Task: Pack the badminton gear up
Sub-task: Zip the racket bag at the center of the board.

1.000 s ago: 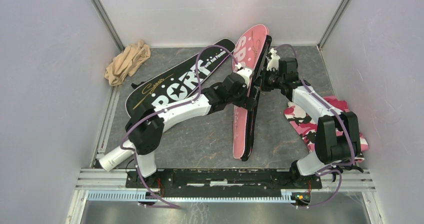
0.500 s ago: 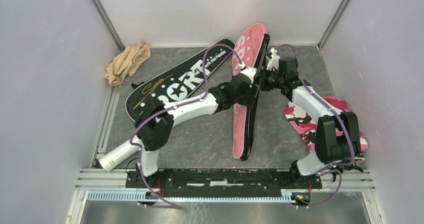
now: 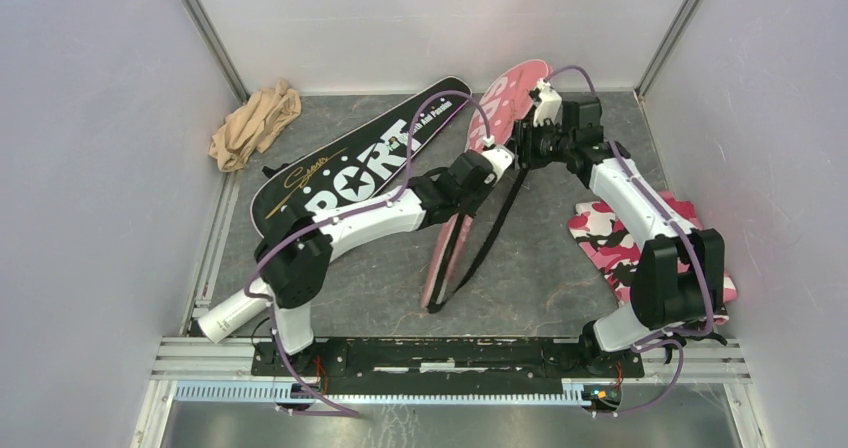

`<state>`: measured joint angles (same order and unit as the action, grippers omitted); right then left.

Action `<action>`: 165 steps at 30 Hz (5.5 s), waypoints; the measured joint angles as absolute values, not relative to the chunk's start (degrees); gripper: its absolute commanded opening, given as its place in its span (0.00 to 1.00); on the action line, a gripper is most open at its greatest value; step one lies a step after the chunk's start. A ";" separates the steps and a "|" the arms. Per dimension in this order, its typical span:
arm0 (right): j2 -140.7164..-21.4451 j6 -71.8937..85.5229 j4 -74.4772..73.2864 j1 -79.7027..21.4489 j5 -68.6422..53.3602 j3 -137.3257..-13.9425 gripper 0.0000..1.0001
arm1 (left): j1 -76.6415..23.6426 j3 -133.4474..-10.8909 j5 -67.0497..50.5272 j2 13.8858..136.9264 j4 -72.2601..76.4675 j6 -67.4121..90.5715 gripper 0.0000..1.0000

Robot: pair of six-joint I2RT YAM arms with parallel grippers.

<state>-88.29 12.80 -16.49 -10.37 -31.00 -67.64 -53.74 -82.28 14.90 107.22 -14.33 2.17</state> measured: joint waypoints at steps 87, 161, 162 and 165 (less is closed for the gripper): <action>-89.78 -57.91 -49.39 -5.61 -4.27 -86.78 0.89 | -36.05 -73.84 -28.93 83.29 -44.38 -33.45 0.02; -86.61 -68.90 -68.90 -1.10 -16.84 -86.96 0.00 | -35.05 -104.57 -39.13 104.84 -46.85 -29.15 0.72; -86.61 -67.42 -69.12 -1.02 -16.82 -86.96 0.00 | -36.56 -102.89 -37.39 104.03 -43.90 -26.24 0.72; -86.98 -63.55 -69.95 -0.69 -16.71 -87.39 0.00 | -40.29 -100.73 -33.12 102.91 -37.93 -19.16 0.72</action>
<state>-86.98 -63.55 -69.95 -0.69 -16.71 -87.39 -40.29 -100.73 -33.12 102.91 -37.93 -19.16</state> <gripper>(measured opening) 0.048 0.726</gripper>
